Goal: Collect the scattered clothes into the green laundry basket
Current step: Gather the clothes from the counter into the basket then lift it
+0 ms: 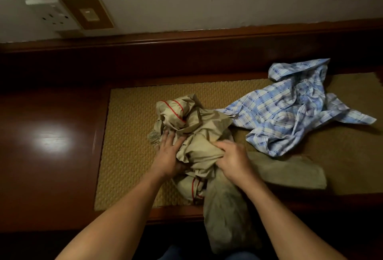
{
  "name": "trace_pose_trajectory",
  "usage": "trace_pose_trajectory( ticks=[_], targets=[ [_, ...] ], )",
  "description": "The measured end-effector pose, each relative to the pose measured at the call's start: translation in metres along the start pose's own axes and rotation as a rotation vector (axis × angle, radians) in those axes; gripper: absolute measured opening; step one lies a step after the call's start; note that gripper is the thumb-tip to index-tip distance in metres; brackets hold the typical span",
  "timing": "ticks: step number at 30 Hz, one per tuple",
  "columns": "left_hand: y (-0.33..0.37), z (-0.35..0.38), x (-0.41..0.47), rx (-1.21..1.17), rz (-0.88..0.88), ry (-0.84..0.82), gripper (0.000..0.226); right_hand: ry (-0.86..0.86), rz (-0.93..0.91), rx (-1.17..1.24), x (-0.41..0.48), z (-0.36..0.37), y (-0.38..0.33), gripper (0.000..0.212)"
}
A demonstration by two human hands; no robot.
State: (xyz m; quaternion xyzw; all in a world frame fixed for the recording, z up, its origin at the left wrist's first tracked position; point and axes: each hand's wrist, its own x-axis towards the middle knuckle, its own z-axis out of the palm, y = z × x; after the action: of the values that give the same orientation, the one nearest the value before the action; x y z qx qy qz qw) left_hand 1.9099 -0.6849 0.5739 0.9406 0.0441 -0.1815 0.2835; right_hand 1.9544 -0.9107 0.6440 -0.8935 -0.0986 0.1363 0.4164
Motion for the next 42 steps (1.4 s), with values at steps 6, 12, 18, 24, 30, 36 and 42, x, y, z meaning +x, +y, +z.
trace_pose_trajectory(
  ticks=[6,12,18,24,30,36,42],
  targets=[
    [0.011,-0.021,-0.015,-0.78,0.001,0.304,0.078,0.267,-0.232,0.296,0.023,0.002,-0.094,0.059],
    [0.006,-0.053,-0.05,-0.859,-0.11,0.308,0.102,-0.419,-0.11,-0.15,0.047,0.09,-0.025,0.074],
    [0.014,-0.05,-0.065,-0.143,0.084,0.245,0.12,-0.637,-0.108,-0.332,0.054,0.1,0.003,0.08],
    [-0.015,-0.026,-0.004,0.033,-0.018,0.022,0.087,-0.266,-0.08,-0.246,0.019,0.047,-0.003,0.077],
    [-0.026,-0.018,0.024,-0.005,-0.074,-0.017,0.095,-0.405,0.228,-0.596,-0.058,0.058,0.017,0.144],
    [-0.029,-0.02,0.022,-0.098,-0.036,0.011,0.094,-0.238,0.032,-0.42,-0.047,0.068,0.026,0.075],
    [-0.034,-0.044,0.003,-0.652,0.04,0.015,0.094,0.015,-0.086,0.041,-0.003,0.022,-0.023,0.042]
  ],
)
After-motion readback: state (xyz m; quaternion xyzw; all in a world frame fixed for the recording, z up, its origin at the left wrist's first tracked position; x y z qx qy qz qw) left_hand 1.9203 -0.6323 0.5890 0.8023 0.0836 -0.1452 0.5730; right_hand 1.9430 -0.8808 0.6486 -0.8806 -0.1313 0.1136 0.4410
